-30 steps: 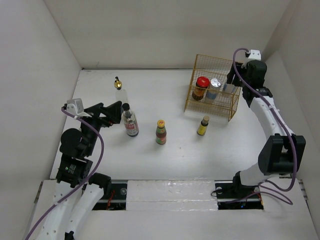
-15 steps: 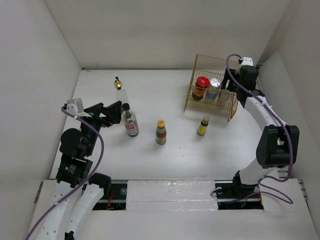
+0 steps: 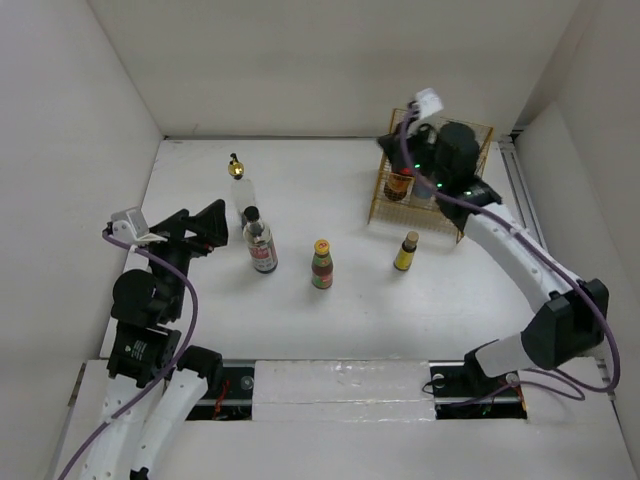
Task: Organize the condiment bottles
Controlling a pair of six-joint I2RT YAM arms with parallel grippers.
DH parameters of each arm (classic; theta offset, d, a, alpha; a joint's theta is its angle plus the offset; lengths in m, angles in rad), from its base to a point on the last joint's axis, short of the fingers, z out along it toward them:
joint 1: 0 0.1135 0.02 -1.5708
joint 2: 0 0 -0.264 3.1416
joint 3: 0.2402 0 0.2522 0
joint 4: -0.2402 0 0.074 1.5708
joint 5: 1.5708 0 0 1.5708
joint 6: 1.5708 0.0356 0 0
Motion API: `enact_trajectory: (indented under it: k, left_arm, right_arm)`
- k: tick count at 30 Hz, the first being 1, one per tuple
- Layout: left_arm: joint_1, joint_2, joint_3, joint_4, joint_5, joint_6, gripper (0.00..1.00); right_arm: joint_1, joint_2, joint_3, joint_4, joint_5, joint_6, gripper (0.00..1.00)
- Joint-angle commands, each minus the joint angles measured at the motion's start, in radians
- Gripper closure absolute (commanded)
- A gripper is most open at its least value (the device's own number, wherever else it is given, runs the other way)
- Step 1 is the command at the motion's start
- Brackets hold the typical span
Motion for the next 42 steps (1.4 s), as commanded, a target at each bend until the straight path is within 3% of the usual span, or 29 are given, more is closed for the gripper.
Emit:
enact_trajectory:
  k: [1,3,4,5,8,12,21,28,31,37,42]
  left_arm:
    - [0.002,-0.019,0.007,0.030,-0.080,-0.028,0.00]
    - [0.002,-0.028,0.007,0.002,-0.124,-0.028,0.00]
    - [0.002,-0.028,0.016,0.002,-0.135,-0.039,0.00]
    - [0.002,-0.039,0.017,0.002,-0.144,-0.039,0.00]
    - [0.002,-0.039,0.017,0.002,-0.155,-0.039,0.00]
    - [0.002,-0.039,0.007,0.014,-0.166,-0.030,0.00]
    - [0.002,-0.038,-0.003,0.028,-0.137,-0.021,0.00]
    - [0.002,-0.056,-0.013,0.019,-0.115,-0.021,0.00]
    - [0.002,-0.056,-0.013,0.028,-0.115,-0.021,0.00]
    - [0.002,-0.065,-0.022,0.026,-0.104,-0.021,0.00]
    - [0.002,-0.065,-0.022,0.026,-0.094,-0.021,0.00]
  right_arm:
    - [0.201,0.078,0.053,0.088,-0.298,-0.077,0.89]
    - [0.285,0.129,0.076,0.099,-0.378,-0.144,0.75]
    - [0.354,0.144,0.085,0.099,-0.395,-0.164,0.50]
    - [0.387,0.173,0.094,0.099,-0.409,-0.181,0.39]
    - [0.467,0.212,0.120,0.109,-0.435,-0.224,0.17]
    - [0.519,0.302,0.160,0.109,-0.464,-0.224,0.11]
    - [0.530,0.482,0.293,0.143,-0.432,-0.193,0.11]
    - [0.530,0.592,0.372,0.212,-0.469,-0.129,0.22]
    - [0.530,0.621,0.381,0.258,-0.478,-0.092,0.31]
    - [0.530,0.629,0.381,0.309,-0.464,-0.061,0.71]
    - [0.530,0.552,0.330,0.381,-0.429,-0.041,0.80]
